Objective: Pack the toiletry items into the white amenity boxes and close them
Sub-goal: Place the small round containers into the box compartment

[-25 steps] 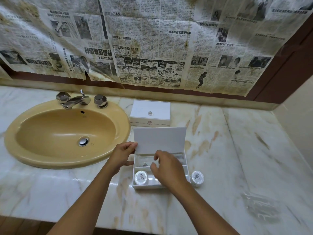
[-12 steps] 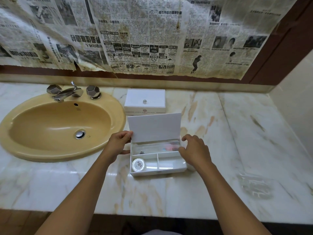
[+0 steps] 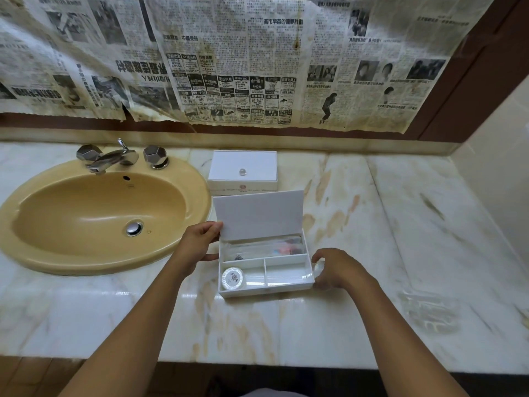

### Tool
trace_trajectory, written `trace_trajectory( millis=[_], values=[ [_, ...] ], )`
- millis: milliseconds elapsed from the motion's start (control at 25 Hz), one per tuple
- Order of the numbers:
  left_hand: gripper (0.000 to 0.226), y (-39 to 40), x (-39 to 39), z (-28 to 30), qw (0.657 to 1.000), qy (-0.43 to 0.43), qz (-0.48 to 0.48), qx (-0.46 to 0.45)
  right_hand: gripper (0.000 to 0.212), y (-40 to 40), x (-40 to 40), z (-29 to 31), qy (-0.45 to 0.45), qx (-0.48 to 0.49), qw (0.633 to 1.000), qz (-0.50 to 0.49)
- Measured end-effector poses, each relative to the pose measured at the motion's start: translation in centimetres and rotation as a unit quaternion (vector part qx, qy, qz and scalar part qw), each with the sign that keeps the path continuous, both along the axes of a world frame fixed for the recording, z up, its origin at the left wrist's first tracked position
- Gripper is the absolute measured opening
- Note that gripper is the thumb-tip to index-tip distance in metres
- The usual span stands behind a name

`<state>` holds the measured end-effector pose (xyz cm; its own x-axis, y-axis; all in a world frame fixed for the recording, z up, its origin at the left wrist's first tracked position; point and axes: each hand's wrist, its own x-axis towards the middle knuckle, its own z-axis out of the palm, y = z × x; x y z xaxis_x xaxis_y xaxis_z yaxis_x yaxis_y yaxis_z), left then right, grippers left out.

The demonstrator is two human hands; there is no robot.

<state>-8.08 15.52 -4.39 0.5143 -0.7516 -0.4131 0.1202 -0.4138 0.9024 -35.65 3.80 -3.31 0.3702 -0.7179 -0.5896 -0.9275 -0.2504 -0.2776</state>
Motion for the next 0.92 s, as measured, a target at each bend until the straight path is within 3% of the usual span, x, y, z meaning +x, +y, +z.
trace_trajectory(
  millis=[120, 560, 920],
  values=[
    [0.025, 0.1, 0.1, 0.0, 1.0, 0.002, -0.001, -0.002, 0.052, 0.0, -0.4, -0.4, -0.018, 0.01, 1.0, 0.012],
    [0.022, 0.0, 0.1, -0.1, 1.0, 0.009, 0.001, -0.004, 0.061, -0.8, -0.9, -0.1, -0.114, 0.035, 0.99, -0.072],
    [0.023, 0.0, 0.1, 0.0, 1.0, 0.013, 0.002, -0.003, 0.075, -0.7, -0.5, 1.9, -0.045, 0.017, 0.997, -0.062]
  ],
)
